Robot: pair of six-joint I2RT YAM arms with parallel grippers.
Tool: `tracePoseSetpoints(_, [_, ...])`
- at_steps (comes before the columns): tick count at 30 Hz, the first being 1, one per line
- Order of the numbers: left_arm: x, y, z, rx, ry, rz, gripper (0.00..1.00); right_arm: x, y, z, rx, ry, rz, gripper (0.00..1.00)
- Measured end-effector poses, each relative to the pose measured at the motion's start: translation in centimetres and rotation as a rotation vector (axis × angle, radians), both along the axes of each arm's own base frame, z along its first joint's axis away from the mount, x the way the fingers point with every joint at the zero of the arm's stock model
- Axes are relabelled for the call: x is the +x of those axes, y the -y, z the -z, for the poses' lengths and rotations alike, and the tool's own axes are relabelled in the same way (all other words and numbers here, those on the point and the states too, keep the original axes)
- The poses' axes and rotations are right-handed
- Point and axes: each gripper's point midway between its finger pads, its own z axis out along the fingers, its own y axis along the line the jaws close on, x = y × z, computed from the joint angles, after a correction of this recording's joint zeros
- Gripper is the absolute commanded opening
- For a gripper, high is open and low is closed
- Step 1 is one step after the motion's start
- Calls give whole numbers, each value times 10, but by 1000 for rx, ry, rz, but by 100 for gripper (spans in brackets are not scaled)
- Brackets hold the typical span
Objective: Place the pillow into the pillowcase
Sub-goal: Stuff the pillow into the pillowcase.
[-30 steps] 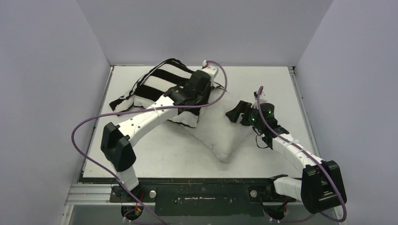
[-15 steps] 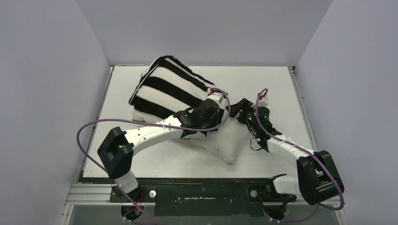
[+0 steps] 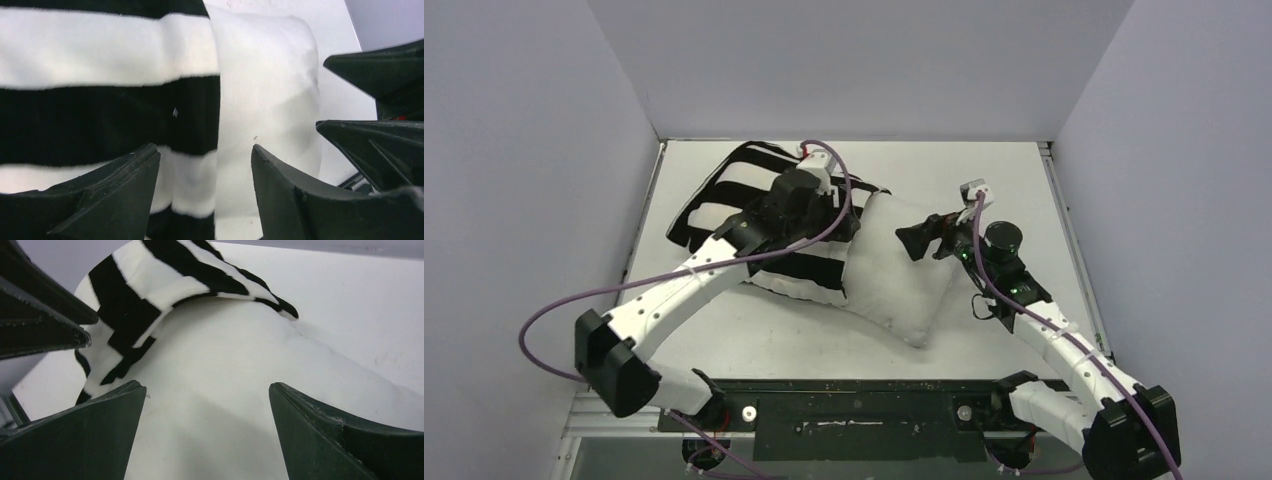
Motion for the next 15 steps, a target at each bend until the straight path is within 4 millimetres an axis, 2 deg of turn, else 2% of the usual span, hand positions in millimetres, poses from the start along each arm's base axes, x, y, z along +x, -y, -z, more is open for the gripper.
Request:
tracePoseSetpoints(2, [-14, -11, -8, -18, 20, 2, 67, -11, -9, -12, -59, 69, -77, 99])
tracePoseSetpoints(4, [-31, -23, -5, -22, 20, 7, 67, -22, -19, -18, -129, 134, -159, 99])
tracePoseSetpoints(6, [-47, -29, 12, -6, -5, 13, 67, -36, -30, -15, -214, 188, -239, 100])
tracePoseSetpoints(9, [-65, -30, 51, 45, -64, 24, 65, -59, -51, -3, -341, 267, -369, 100])
tracePoseSetpoints(10, [-70, -31, 63, 62, -84, 26, 59, -68, -60, 0, -374, 293, -411, 100])
tracePoseSetpoints(11, [-75, -32, 77, 83, -105, 28, 45, -77, -70, 4, -421, 328, -450, 100])
tracePoseSetpoints(13, [-78, -33, 97, 111, -126, 20, 10, -95, -88, 16, -513, 388, -528, 100])
tracePoseSetpoints(14, [-77, -33, 103, 122, -133, 13, 0, -101, -97, 23, -561, 415, -558, 100])
tracePoseSetpoints(15, [-75, -34, 106, 133, -132, 4, 0, -104, -103, 31, -612, 436, -581, 100])
